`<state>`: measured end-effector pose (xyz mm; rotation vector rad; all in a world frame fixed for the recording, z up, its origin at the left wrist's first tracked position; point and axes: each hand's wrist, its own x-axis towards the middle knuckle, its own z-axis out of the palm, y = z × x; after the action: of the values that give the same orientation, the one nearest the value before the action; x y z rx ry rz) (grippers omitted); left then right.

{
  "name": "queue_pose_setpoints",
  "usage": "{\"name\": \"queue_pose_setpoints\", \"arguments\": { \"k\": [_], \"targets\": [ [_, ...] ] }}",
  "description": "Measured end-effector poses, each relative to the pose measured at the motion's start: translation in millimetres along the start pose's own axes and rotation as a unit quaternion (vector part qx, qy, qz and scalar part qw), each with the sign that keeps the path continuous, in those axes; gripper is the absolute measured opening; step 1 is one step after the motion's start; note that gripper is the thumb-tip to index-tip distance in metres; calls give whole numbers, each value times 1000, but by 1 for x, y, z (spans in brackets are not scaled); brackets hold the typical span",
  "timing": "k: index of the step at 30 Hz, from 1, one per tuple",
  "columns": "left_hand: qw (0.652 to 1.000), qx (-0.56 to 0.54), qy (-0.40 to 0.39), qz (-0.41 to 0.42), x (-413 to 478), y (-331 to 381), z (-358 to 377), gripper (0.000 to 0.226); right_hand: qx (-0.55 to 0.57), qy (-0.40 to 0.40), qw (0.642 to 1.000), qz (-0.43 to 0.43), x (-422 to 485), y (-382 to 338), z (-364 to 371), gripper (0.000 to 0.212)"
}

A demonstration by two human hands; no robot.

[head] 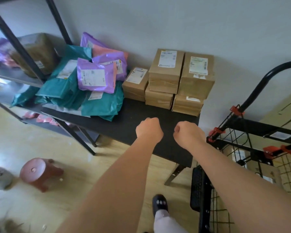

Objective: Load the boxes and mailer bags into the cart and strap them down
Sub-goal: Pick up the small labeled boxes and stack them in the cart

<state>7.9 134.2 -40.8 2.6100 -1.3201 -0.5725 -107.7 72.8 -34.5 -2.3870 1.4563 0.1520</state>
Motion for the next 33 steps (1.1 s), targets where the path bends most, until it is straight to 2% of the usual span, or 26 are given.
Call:
{"name": "queue_pose_setpoints", "arguments": {
  "k": [4,10,15,23,33],
  "targets": [
    [1000,10,23,-5,33,-3,-23,35,-8,47,999,6,34,-15,-18,11],
    [990,18,138,-9,102,7,-73,19,5,136,990,20,107,-41,-62,9],
    [983,35,179,15,156,18,-104,20,13,175,985,8,158,-55,-94,12],
    [986,-12,167,11,212,25,-126,26,67,166,984,3,210,-62,-115,12],
    [988,15,146,40,258,32,-132,31,103,172,980,6,243,-66,-124,19]
  ]
}}
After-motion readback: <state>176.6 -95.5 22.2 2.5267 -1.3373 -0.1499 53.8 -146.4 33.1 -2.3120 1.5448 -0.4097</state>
